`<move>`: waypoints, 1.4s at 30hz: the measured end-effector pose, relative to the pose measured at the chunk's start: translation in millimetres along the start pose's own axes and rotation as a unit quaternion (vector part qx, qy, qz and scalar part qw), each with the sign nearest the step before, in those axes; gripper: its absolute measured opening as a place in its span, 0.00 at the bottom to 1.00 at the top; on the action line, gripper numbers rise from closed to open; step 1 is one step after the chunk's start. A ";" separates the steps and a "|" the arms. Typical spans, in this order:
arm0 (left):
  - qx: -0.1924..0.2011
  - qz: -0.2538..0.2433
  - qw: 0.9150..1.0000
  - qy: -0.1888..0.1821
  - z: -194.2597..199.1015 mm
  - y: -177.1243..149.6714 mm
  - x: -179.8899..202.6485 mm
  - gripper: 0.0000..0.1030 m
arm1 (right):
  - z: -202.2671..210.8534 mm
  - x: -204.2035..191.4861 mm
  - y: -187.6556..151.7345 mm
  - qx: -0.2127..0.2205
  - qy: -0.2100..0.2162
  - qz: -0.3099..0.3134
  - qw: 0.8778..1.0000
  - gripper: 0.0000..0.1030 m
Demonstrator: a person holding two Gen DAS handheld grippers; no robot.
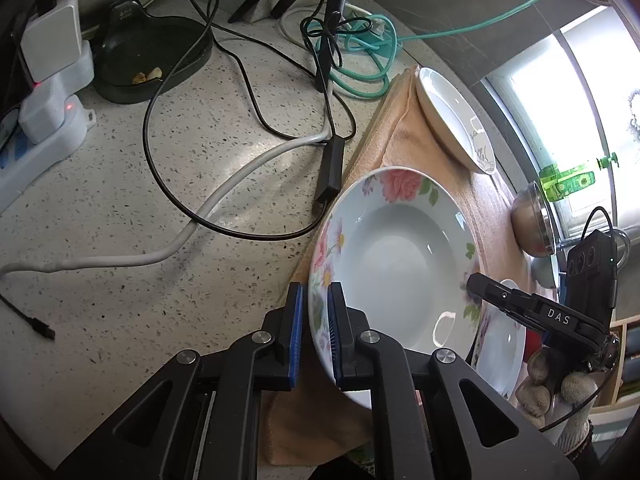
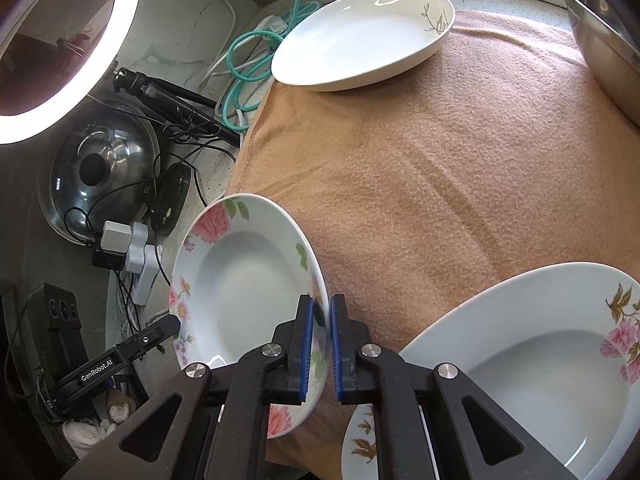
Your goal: Organize plates and bowls
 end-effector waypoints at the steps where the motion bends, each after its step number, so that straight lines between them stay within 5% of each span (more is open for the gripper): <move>1: 0.001 0.000 1.000 -0.001 -0.1 -0.1 0.5 0.10 | 0.0 0.0 0.0 0.000 0.000 0.000 1.000 0.08; 42: 0.011 -0.002 1.000 -0.001 5.1 3.3 5.8 0.09 | 6.0 1.4 -3.0 0.016 -0.004 0.001 1.000 0.08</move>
Point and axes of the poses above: each gripper's, at about its wrist camera, not at the fingertips, and z roughly against the way its jaws point, x to its right, y to its top, the point moved 8 cm from there along -z, roughly the way its jaws point, and after that the axes turned 13 degrees about -x, right-handed, at the moved point
